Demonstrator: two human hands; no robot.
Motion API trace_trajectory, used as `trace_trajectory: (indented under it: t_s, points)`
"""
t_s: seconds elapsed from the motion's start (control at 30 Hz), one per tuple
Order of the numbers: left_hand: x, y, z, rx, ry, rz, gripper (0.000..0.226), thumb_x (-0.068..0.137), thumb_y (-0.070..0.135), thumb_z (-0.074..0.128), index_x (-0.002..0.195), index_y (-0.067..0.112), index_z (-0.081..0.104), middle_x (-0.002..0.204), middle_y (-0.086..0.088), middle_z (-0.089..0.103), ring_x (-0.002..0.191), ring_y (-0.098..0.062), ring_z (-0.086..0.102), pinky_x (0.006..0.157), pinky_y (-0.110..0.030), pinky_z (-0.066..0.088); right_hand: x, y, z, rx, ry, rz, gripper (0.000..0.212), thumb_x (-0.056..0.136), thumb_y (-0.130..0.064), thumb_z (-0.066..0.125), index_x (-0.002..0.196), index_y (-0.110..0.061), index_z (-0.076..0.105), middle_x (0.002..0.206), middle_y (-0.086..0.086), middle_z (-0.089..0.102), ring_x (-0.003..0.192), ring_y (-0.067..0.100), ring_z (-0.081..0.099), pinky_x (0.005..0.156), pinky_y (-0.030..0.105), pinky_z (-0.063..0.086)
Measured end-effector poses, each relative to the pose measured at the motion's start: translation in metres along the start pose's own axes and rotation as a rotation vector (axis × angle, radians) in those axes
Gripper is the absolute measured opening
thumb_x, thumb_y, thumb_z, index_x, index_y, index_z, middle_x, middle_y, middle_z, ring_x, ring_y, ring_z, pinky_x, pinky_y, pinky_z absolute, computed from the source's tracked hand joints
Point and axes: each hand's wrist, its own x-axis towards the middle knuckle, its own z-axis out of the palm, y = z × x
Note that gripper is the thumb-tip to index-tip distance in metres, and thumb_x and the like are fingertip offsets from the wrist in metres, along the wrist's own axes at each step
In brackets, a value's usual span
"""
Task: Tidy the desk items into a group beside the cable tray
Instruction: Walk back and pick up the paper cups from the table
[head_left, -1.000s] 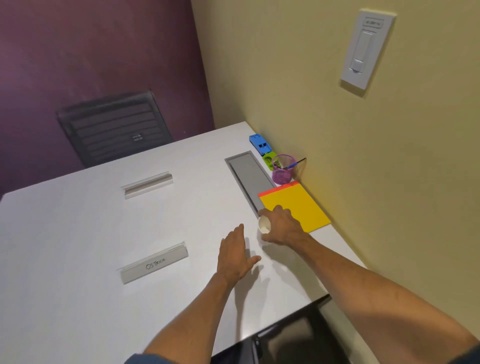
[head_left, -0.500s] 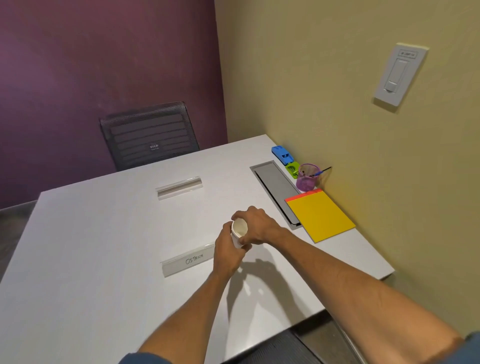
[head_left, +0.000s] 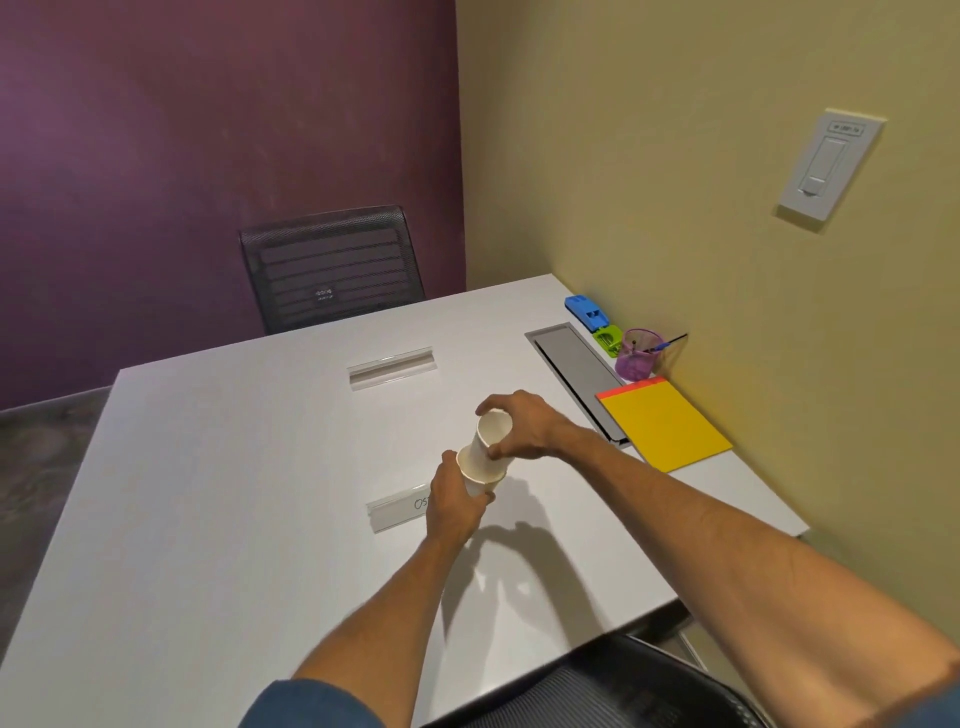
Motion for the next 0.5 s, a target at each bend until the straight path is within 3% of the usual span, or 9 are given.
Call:
trace_trajectory:
  t_s: [0.17,0.37,0.5]
  points:
    - [-0.004,-0.018,-0.008,0.065,-0.006,-0.081,0.057,0.073,0.014,0.077,0.117,0.005,0.042,0.116,-0.011,0.057,0.109,-0.033,0.054,0.082,-0.04,0.047,0.007,0.006,-0.008,0.09,0.042,0.014,0.057,0.073,-0.022,0.077,0.126,-0.022,0.058,0.126,0.011,0.057,0.111,0.027,0.055,0.077,0.032,0.053]
    - [-0.003,-0.029,-0.012,0.036,0.03,-0.09,0.055,0.075,0.013,0.075,0.118,0.006,0.041,0.118,-0.011,0.055,0.112,-0.032,0.053,0.083,-0.04,0.047,0.021,0.033,0.004,-0.136,0.008,0.09,0.064,0.075,-0.029,0.076,0.134,-0.028,0.049,0.125,0.013,0.046,0.119,0.034,0.045,0.096,0.046,0.048]
    - [0.003,-0.03,-0.02,-0.01,0.114,-0.066,0.055,0.076,0.014,0.077,0.119,0.003,0.044,0.119,-0.013,0.056,0.113,-0.031,0.052,0.087,-0.038,0.045,0.027,0.06,0.029,-0.21,-0.01,0.11,0.065,0.077,-0.027,0.072,0.136,-0.03,0.044,0.128,0.01,0.043,0.122,0.032,0.04,0.087,0.041,0.048]
